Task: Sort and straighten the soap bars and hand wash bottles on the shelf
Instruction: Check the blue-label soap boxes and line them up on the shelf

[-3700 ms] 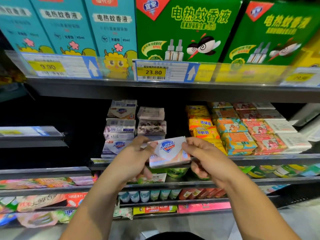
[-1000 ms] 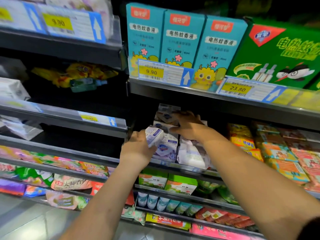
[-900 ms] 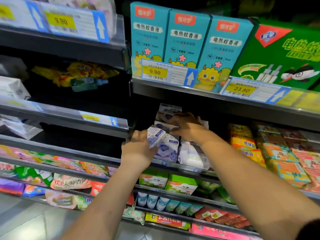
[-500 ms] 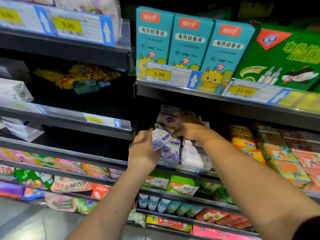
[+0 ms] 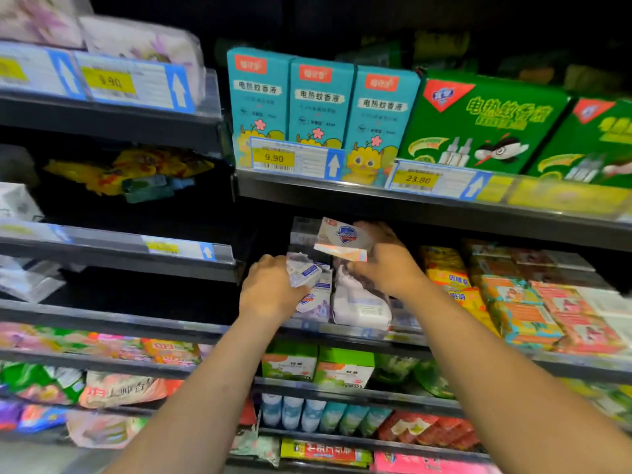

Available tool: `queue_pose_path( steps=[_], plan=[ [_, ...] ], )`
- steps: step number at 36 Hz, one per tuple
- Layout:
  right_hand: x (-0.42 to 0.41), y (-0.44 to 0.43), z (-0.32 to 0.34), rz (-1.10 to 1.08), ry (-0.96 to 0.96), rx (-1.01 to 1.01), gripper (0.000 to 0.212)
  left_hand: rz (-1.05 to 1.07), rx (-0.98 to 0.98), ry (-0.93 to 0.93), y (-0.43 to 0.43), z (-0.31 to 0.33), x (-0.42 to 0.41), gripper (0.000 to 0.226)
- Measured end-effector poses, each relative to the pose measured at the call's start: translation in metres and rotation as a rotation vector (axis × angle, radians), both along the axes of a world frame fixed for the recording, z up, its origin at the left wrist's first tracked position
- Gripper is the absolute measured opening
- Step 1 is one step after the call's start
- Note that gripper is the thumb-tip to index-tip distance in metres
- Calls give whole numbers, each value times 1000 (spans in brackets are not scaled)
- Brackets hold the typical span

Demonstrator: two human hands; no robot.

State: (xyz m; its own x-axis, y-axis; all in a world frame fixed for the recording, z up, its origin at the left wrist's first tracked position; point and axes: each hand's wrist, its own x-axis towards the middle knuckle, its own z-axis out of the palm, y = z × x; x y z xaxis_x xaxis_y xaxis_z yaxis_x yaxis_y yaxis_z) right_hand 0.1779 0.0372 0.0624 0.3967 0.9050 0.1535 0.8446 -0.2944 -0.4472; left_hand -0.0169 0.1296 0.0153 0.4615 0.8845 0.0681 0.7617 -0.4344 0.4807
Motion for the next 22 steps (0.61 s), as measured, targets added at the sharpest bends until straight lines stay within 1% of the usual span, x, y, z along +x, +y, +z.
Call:
queue_pose_path(
  steps=[3,5,7,9,12,15,17,19,22],
  plan=[
    [17,-26,2,-19,29,46,72,-3,36,-156,-10,-4,11,56],
    [30,-45,1,-75,60,57,65,-28,45,-265,-17,-6,20,61],
    [43,-64,-1,-114,104,71,55,-51,82,-317,-22,-1,31,62],
    [57,-82,-3,-126,122,131,54,-79,118,-331,-25,3,45,61],
    [76,-109,-4,-192,70,135,54,-128,53,-307,-36,15,72,63],
    [96,-133,-5,-259,36,104,47,-227,-1,-294,-50,22,102,67],
    [108,-149,-5,-269,37,106,50,-302,-30,-233,-60,27,121,70],
    [117,-164,-4,-253,32,120,56,-388,7,-139,-66,32,140,73],
    [128,-182,1,-255,29,137,60,-438,92,11,-74,39,161,75]
  ],
)
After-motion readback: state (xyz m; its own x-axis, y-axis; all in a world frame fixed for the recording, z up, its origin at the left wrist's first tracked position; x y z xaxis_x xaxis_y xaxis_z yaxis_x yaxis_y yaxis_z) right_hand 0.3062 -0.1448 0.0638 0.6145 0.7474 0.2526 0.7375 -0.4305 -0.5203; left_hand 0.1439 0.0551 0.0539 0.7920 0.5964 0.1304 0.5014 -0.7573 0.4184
